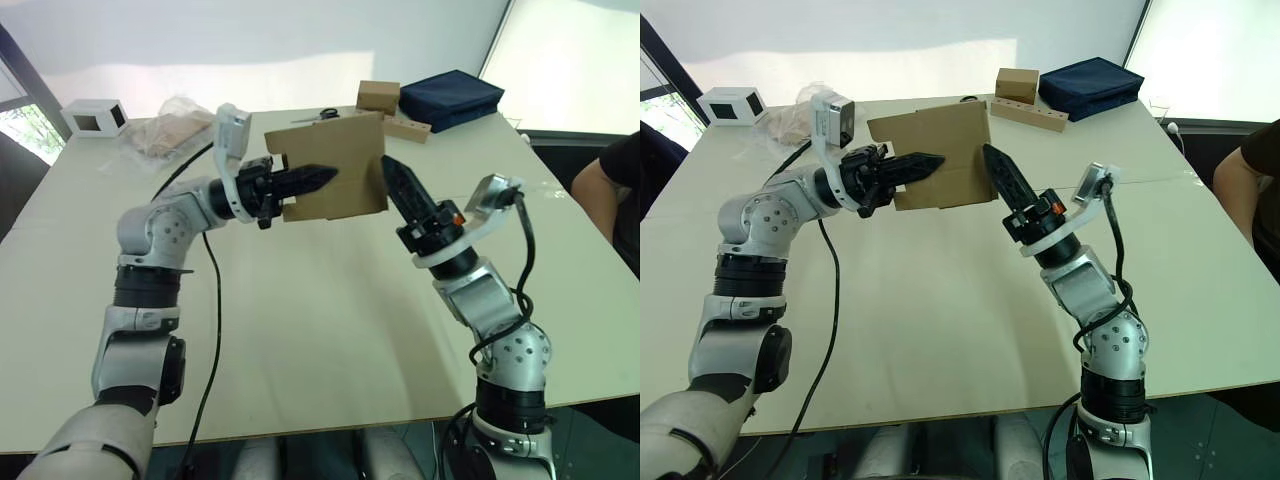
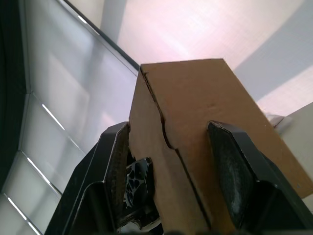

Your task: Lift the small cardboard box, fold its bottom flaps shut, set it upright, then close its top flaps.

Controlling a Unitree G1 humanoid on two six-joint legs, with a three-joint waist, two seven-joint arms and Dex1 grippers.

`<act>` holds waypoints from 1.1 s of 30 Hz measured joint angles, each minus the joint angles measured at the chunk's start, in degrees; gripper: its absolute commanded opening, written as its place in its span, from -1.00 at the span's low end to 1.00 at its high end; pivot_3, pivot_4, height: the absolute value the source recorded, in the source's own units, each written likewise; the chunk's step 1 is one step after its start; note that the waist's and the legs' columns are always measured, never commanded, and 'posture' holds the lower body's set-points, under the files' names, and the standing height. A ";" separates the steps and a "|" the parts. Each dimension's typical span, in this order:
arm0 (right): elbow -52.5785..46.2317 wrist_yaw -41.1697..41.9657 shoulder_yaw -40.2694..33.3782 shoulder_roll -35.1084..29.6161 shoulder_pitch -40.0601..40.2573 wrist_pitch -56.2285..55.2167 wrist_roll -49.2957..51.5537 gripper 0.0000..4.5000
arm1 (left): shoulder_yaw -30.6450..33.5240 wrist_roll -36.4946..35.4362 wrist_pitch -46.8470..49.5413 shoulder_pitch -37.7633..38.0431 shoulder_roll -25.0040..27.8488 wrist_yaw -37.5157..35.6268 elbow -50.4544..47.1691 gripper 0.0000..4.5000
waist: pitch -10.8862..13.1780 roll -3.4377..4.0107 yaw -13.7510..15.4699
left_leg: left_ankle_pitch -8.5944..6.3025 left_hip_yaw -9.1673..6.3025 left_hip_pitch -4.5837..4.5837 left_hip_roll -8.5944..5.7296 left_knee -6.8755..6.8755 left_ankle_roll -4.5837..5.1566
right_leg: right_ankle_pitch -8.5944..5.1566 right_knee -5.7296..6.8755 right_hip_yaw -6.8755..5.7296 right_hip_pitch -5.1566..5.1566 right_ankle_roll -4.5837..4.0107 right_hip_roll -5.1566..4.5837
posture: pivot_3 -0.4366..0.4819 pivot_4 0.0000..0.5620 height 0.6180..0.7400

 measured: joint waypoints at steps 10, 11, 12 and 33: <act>-0.68 0.23 0.63 -0.35 0.02 -0.12 -2.57 0.16 | 0.08 0.06 -0.11 0.00 0.27 0.89 0.03 -1.00 | 0.00 0.00 -0.01 | 0.00 0.00 0.00 0.00 0.00 0.00 | 0.00 0.00 0.00 0.00 0.00 0.00 | -0.05 -0.47 1.00; -0.86 0.55 0.61 -0.98 0.19 0.24 -2.31 0.16 | 0.06 0.06 -0.07 0.00 0.55 0.59 0.04 -1.00 | 0.00 0.00 -0.02 | 0.00 0.00 0.00 0.00 0.00 0.00 | 0.00 0.00 0.00 0.00 0.00 0.00 | -0.05 -0.47 1.00; -0.98 0.97 0.52 -2.16 0.42 0.90 -1.71 0.16 | 0.01 0.06 0.07 -0.01 0.94 0.18 0.03 -1.00 | 0.00 0.00 0.01 | 0.00 0.00 0.00 0.00 0.00 0.00 | 0.00 0.00 0.00 0.00 0.00 -0.01 | -0.05 -0.47 1.00; 3.58 5.76 -5.24 -12.95 0.64 4.48 0.17 -0.96 | -1.88 -0.09 4.89 -0.10 6.44 -6.18 -2.81 -1.00 | 0.00 0.00 -0.01 | -0.03 0.01 0.00 0.00 0.00 0.05 | 0.00 -0.02 0.00 0.01 0.00 0.01 | -0.05 -0.47 1.00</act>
